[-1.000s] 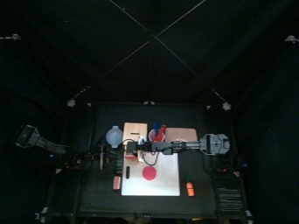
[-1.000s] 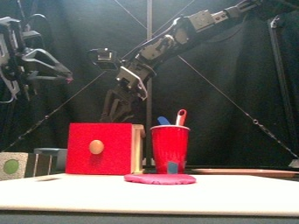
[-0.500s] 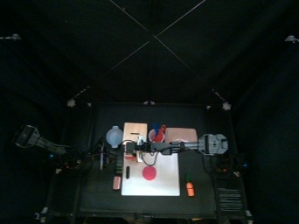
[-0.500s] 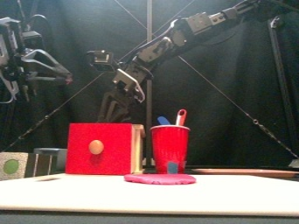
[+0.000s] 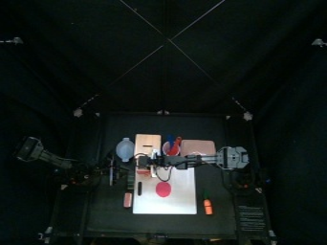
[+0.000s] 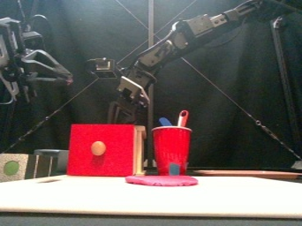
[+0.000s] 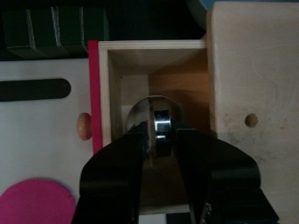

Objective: Get the cutter from the drawer then cut the dough then place the extra dough in the bowl
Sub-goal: Place the cutter on the board

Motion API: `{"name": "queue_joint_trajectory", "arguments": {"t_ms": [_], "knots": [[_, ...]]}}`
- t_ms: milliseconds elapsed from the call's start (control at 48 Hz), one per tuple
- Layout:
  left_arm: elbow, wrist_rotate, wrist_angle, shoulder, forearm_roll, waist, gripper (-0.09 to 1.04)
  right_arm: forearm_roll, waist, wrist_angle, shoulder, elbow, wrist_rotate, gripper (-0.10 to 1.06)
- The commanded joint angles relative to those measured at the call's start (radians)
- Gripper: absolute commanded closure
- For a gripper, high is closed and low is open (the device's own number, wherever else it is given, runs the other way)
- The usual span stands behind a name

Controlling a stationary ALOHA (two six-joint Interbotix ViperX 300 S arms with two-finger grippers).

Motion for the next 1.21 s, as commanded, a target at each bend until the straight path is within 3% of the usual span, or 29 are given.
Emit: {"name": "queue_joint_trajectory", "arguments": {"t_ms": [21, 625, 1208], "knots": [[-0.015, 0.002, -0.005, 0.002, 0.002, -0.002, 0.4, -0.003, -0.02, -0.003, -0.018, -0.015, -0.003, 0.32], [-0.011, 0.003, -0.005, 0.002, 0.002, -0.002, 0.4, -0.003, 0.012, 0.054, -0.041, -0.112, -0.003, 0.37], [-0.003, 0.003, 0.003, 0.002, -0.005, 0.003, 0.4, -0.003, 0.02, 0.092, -0.173, -0.13, -0.002, 0.38]]}}
